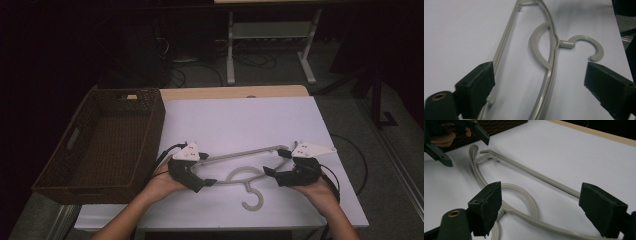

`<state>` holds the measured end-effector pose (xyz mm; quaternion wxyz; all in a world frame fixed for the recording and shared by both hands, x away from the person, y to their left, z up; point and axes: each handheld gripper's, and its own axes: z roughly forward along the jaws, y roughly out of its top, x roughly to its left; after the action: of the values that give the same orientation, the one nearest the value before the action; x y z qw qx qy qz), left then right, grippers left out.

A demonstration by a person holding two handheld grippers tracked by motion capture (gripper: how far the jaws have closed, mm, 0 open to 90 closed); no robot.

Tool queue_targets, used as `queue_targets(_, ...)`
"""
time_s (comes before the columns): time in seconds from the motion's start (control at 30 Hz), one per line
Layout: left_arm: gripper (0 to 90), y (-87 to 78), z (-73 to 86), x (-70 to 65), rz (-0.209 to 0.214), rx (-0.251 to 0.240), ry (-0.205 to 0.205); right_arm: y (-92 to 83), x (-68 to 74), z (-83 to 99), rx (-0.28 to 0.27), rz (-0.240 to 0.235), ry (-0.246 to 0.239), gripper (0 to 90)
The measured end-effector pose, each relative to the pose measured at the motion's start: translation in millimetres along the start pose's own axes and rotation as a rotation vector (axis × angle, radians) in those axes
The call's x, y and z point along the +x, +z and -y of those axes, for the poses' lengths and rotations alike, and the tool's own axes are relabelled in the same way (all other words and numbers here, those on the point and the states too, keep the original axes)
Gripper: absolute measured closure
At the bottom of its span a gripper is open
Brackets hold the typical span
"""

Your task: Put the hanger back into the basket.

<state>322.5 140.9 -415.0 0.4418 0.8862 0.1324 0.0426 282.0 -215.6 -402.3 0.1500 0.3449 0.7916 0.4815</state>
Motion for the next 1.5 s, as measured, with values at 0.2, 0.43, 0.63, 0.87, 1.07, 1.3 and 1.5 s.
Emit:
queue_targets(0.2, 26.4, 13.6, -1.2, 2.1, 0.062, 0.046, 0.023, -9.4, -4.4, 5.8, -0.004, 0.027, 0.019, 17.8)
queue_targets(0.43, 43.4, 27.9, -3.2, -0.4, 0.084, 0.079, 0.063, -17.0, -9.6, 11.4, -0.012, 0.049, 0.035, 17.9)
queue_targets(0.63, 57.7, 40.0, -2.0, -3.8, 0.091, 0.132, 0.112, -18.0, -13.0, 11.3, -0.023, 0.063, 0.042, 18.7)
queue_targets(0.87, 67.7, 45.7, 0.5, -4.4, 0.111, 0.157, 0.112, -15.9, -14.2, 13.1, -0.011, 0.06, 0.041, 19.5)
queue_targets(1.07, 73.2, 48.2, 2.1, -4.7, 0.118, 0.167, 0.12, -14.7, -13.4, 12.9, -0.008, 0.058, 0.033, 19.8)
queue_targets(1.3, 76.6, 49.3, 3.2, -4.5, 0.126, 0.157, 0.124, -15.3, -14.4, 13.3, -0.009, 0.063, 0.032, 20.2)
queue_targets(1.5, 80.5, 49.7, 3.6, -2.1, 0.145, 0.154, 0.101, -15.5, -14.8, 13.8, -0.008, 0.064, 0.03, 20.4)
